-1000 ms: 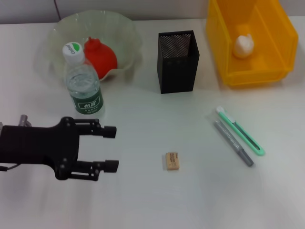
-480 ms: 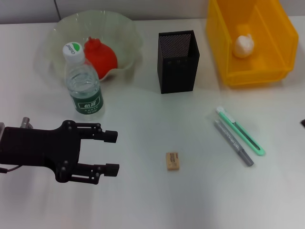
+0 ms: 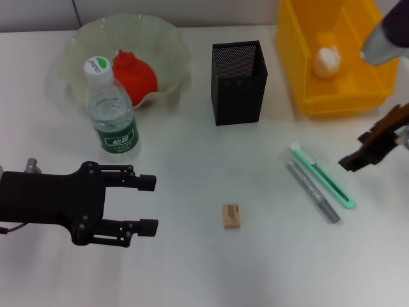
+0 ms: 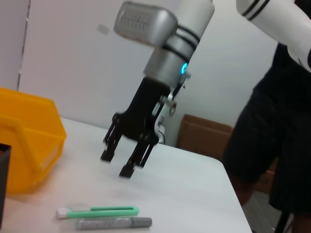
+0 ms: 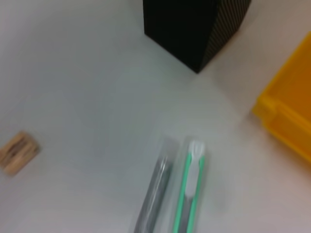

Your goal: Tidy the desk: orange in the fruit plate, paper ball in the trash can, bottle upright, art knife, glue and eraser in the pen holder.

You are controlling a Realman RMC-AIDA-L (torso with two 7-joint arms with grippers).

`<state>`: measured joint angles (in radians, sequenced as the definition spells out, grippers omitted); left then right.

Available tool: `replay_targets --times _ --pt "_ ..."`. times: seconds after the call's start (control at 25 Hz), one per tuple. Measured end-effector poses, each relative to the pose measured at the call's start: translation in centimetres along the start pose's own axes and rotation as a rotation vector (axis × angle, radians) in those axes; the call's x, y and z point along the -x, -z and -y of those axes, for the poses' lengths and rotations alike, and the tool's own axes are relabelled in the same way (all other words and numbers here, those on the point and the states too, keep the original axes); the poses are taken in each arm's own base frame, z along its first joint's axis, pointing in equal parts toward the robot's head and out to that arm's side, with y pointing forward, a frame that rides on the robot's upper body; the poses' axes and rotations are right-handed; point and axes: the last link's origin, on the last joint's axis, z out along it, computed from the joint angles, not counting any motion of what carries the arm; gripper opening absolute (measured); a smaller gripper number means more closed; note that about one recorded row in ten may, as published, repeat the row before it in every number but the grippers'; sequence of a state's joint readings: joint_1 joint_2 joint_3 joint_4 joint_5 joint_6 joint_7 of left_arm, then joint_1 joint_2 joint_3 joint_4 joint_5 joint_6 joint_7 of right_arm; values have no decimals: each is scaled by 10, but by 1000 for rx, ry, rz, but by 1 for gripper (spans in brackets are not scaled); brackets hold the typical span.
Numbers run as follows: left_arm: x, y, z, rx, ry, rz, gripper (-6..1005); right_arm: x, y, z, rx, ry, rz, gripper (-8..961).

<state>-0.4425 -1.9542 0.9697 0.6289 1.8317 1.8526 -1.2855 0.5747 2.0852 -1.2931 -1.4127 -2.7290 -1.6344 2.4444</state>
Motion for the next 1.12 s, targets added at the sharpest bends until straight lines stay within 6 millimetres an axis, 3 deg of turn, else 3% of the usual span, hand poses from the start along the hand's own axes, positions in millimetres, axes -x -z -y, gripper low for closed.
replay_targets --times 0.24,0.64,1.12 --pt "0 5 -1 -12 11 -18 743 12 -29 -7 -37 44 14 549" --pt "2 8 -5 -12 23 -31 742 28 -48 -16 14 32 44 305" --pt "8 11 -9 -22 37 -31 742 30 -55 -16 18 22 36 280"
